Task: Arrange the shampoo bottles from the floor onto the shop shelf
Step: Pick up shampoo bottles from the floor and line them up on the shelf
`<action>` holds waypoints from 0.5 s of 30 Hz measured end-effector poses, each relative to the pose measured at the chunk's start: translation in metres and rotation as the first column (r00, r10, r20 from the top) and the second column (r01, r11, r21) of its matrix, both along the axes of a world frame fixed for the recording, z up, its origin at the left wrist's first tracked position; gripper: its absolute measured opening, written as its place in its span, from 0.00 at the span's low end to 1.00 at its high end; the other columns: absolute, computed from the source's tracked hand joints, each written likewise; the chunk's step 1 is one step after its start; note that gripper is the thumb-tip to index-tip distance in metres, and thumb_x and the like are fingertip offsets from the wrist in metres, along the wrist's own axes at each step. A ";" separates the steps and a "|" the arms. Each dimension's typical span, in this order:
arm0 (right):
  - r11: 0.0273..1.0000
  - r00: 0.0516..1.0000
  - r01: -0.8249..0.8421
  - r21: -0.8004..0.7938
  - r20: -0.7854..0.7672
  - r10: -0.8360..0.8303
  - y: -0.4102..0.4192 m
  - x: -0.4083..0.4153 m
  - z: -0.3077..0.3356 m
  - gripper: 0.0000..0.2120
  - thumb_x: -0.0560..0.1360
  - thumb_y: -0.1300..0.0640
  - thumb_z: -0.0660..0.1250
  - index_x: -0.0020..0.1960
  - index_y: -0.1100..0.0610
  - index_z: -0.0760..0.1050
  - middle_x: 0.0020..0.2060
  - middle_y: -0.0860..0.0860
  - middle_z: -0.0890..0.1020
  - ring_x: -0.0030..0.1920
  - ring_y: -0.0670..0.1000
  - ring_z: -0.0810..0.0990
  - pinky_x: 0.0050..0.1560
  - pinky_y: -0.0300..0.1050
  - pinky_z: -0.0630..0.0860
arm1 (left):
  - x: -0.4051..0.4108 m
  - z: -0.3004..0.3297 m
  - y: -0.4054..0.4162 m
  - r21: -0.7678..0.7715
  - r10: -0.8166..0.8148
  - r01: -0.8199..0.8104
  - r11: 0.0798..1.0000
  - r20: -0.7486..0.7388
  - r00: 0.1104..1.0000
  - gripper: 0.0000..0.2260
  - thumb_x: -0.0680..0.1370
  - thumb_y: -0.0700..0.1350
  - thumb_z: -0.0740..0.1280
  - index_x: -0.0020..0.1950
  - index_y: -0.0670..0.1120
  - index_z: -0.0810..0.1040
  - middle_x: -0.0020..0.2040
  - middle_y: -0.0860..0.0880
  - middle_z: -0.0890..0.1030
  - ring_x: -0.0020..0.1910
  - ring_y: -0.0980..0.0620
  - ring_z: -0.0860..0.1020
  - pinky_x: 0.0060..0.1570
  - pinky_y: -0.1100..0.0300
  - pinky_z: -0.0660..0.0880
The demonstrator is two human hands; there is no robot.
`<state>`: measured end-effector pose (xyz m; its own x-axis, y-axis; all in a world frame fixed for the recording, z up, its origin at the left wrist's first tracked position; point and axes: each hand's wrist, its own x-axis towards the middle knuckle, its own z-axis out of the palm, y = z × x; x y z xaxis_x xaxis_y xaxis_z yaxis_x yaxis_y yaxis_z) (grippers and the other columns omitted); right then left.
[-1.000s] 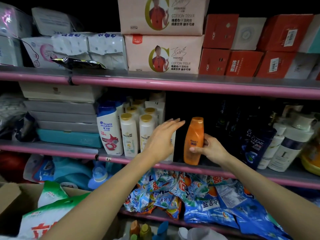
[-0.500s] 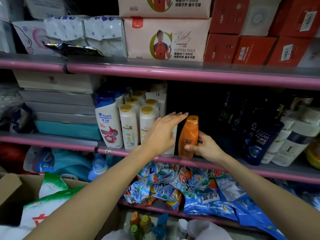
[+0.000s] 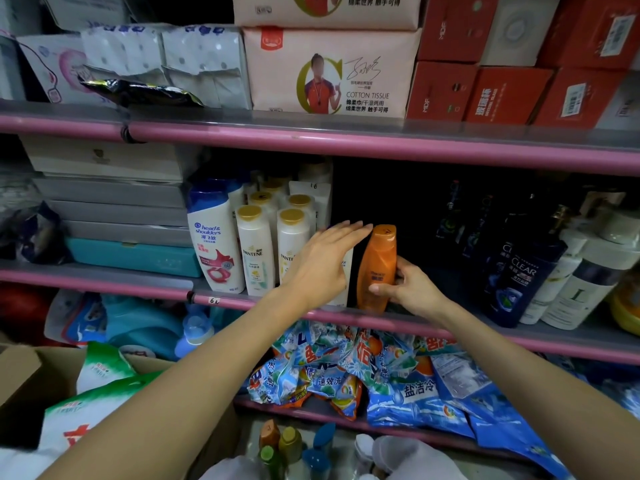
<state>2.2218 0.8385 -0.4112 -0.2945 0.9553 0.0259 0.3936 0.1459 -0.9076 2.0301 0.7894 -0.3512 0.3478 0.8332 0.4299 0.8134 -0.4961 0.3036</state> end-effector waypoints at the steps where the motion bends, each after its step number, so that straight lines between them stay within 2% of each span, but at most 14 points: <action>1: 1.000 1.000 0.014 0.012 0.007 -0.014 0.002 0.001 0.000 0.27 0.72 0.59 0.73 0.68 0.55 0.67 0.56 0.52 0.80 0.56 0.52 0.80 0.60 0.50 0.76 | 0.000 0.001 0.000 0.000 -0.003 0.003 1.000 0.006 1.000 0.35 0.71 0.28 0.59 0.76 0.49 0.60 0.75 0.50 0.63 0.76 0.53 0.57 0.73 0.54 0.55; 3: 0.999 0.999 0.031 0.034 0.027 -0.032 0.008 0.002 0.000 0.27 0.72 0.59 0.73 0.68 0.56 0.67 0.57 0.54 0.80 0.57 0.54 0.79 0.61 0.53 0.75 | 0.000 0.003 0.000 0.030 0.006 -0.005 1.000 -0.009 1.000 0.33 0.72 0.29 0.59 0.76 0.48 0.60 0.76 0.49 0.62 0.76 0.52 0.57 0.73 0.55 0.54; 6: 0.997 0.998 0.059 0.043 0.031 -0.061 0.022 0.005 0.000 0.29 0.72 0.60 0.73 0.69 0.57 0.67 0.59 0.56 0.79 0.58 0.55 0.79 0.62 0.55 0.75 | 0.004 0.007 0.004 0.098 0.029 -0.026 0.995 -0.034 0.999 0.27 0.76 0.34 0.59 0.74 0.47 0.63 0.75 0.49 0.64 0.75 0.51 0.59 0.73 0.57 0.55; 9: 0.993 0.995 0.092 0.070 0.032 -0.095 0.043 0.006 0.000 0.26 0.72 0.59 0.73 0.66 0.55 0.68 0.58 0.52 0.78 0.58 0.53 0.77 0.61 0.50 0.74 | 0.009 0.025 0.016 0.050 0.002 -0.003 0.999 0.033 0.999 0.18 0.79 0.41 0.60 0.69 0.47 0.72 0.70 0.49 0.72 0.70 0.51 0.68 0.69 0.55 0.65; 11: 0.991 0.993 0.114 0.077 0.033 -0.117 0.058 0.006 -0.001 0.23 0.72 0.58 0.73 0.64 0.52 0.68 0.56 0.49 0.78 0.58 0.50 0.76 0.59 0.46 0.72 | 0.014 0.047 0.036 0.001 -0.005 0.005 1.000 0.095 0.995 0.16 0.80 0.44 0.60 0.67 0.48 0.74 0.66 0.49 0.76 0.65 0.50 0.73 0.65 0.56 0.70; 13: 0.991 0.994 0.112 0.066 -0.003 -0.112 0.073 0.008 -0.002 0.23 0.73 0.59 0.72 0.63 0.50 0.67 0.55 0.47 0.77 0.58 0.49 0.75 0.59 0.45 0.70 | 0.022 0.068 0.063 -0.087 0.021 -0.014 0.996 0.078 0.997 0.17 0.80 0.43 0.59 0.69 0.48 0.72 0.68 0.48 0.75 0.67 0.49 0.72 0.66 0.58 0.68; 15: 0.993 0.994 0.104 0.049 -0.049 -0.101 0.085 0.008 -0.003 0.23 0.73 0.61 0.71 0.63 0.50 0.67 0.56 0.48 0.77 0.59 0.51 0.76 0.60 0.47 0.72 | 0.033 0.079 0.088 -0.198 0.027 -0.042 0.979 -0.082 0.996 0.21 0.81 0.43 0.57 0.74 0.49 0.64 0.74 0.48 0.67 0.71 0.48 0.66 0.67 0.61 0.62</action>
